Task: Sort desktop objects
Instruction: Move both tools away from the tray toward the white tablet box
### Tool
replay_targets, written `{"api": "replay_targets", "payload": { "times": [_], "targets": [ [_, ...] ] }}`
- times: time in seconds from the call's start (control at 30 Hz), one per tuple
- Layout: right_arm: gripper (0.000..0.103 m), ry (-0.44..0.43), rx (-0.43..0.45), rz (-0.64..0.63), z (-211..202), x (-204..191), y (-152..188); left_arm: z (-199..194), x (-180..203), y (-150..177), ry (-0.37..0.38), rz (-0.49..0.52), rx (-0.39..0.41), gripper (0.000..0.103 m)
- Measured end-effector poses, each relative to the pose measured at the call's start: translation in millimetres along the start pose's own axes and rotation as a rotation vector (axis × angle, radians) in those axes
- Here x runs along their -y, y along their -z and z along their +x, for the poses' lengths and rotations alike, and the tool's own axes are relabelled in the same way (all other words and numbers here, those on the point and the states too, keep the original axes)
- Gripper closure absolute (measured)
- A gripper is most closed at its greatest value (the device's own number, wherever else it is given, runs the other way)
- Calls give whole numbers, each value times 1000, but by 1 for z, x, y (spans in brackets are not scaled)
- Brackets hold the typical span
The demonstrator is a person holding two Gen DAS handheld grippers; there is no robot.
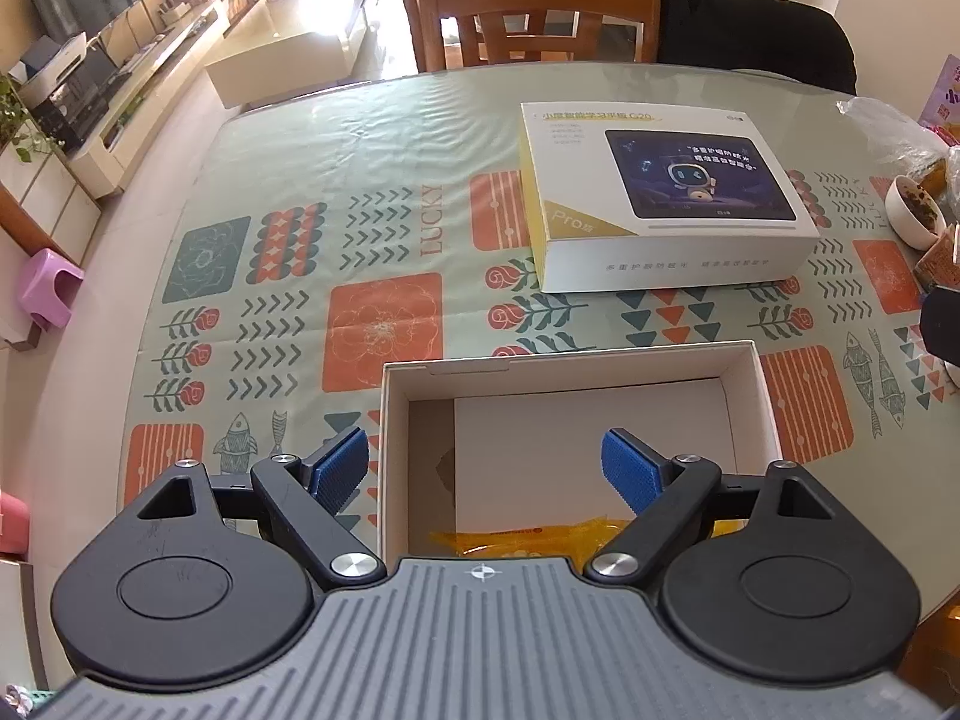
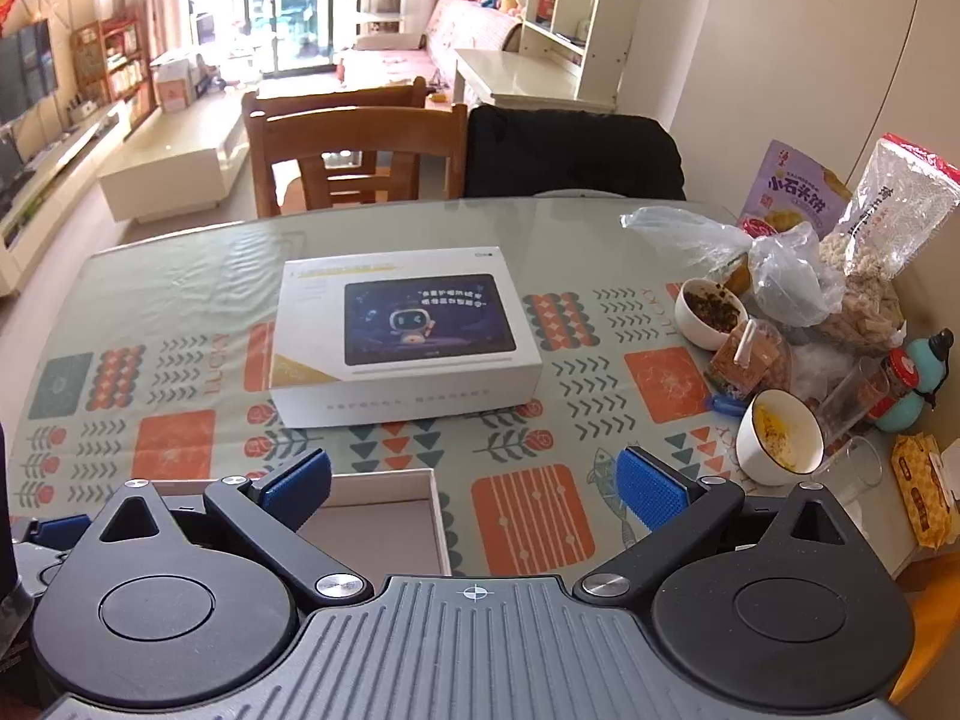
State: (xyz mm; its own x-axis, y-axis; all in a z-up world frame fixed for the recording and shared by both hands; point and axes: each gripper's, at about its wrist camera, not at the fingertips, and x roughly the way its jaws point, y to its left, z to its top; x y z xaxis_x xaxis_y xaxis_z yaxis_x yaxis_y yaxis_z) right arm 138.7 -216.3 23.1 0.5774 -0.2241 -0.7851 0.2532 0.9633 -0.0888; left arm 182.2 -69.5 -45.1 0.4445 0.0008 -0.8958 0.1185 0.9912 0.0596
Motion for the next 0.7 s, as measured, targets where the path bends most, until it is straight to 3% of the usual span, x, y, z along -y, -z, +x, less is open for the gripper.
{"api": "replay_targets", "payload": {
  "times": [0.7],
  "targets": [
    [0,-29,45,-35,-21,37,22,-31,31,30,-17,-55,32,0]
  ]
}}
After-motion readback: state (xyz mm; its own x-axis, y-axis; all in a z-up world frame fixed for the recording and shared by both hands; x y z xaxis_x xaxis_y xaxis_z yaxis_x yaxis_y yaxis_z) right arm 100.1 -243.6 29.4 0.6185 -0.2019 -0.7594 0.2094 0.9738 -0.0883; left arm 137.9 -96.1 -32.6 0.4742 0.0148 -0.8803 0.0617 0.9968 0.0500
